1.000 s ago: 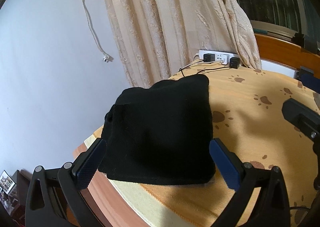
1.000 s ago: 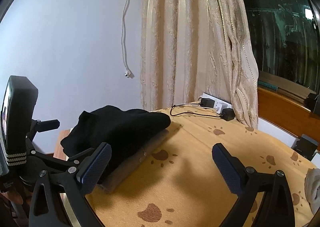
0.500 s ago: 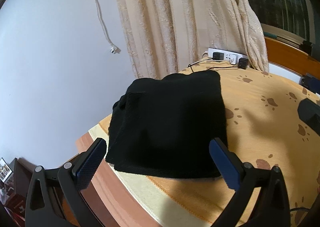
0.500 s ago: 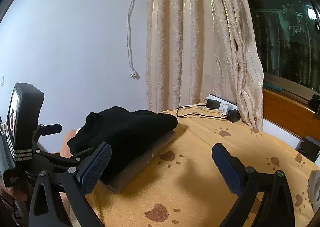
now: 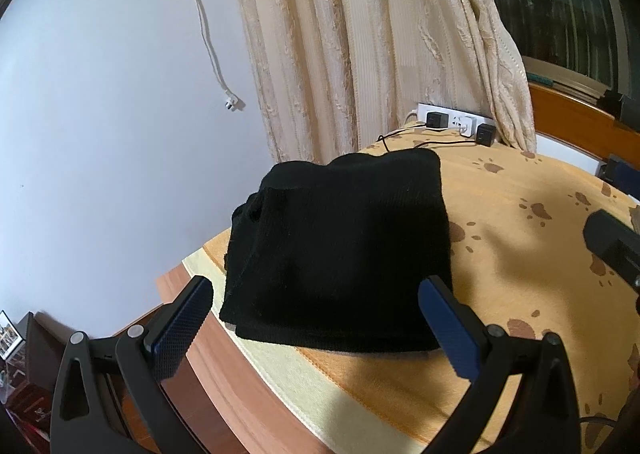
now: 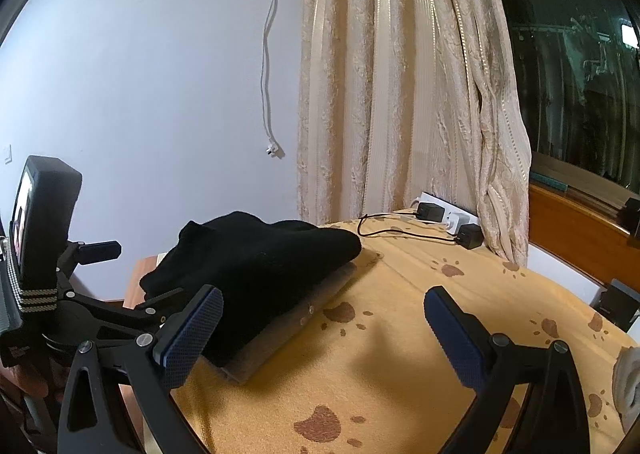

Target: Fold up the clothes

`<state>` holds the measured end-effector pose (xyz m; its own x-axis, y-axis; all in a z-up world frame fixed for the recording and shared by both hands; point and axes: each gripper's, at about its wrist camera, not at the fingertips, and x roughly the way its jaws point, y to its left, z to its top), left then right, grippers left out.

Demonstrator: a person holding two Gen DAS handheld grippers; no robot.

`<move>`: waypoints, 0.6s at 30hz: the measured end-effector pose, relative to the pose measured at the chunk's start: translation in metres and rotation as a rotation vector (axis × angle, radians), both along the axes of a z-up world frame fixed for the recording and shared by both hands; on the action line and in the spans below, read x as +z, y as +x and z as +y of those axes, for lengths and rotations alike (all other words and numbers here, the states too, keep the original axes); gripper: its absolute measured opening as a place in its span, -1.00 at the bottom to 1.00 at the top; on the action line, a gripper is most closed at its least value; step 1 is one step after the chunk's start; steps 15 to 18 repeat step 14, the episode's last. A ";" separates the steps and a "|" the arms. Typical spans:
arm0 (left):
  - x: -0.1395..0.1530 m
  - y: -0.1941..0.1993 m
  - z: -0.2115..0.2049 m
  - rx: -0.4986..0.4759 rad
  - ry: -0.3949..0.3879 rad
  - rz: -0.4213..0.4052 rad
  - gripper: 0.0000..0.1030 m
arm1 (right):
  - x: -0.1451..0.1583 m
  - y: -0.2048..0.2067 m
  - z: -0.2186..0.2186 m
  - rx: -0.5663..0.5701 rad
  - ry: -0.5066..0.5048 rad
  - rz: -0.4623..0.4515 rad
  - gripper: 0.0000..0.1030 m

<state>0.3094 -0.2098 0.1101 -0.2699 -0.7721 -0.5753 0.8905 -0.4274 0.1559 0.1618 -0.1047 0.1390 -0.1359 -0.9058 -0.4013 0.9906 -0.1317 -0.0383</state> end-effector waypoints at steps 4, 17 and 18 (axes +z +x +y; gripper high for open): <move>-0.004 -0.002 -0.002 -0.005 0.020 -0.006 1.00 | -0.002 0.001 -0.001 0.000 0.009 0.004 0.98; -0.010 -0.001 -0.005 -0.004 0.034 -0.002 1.00 | -0.010 0.003 -0.007 0.001 0.045 0.016 0.98; -0.010 -0.001 -0.005 -0.004 0.034 -0.002 1.00 | -0.010 0.003 -0.007 0.001 0.045 0.016 0.98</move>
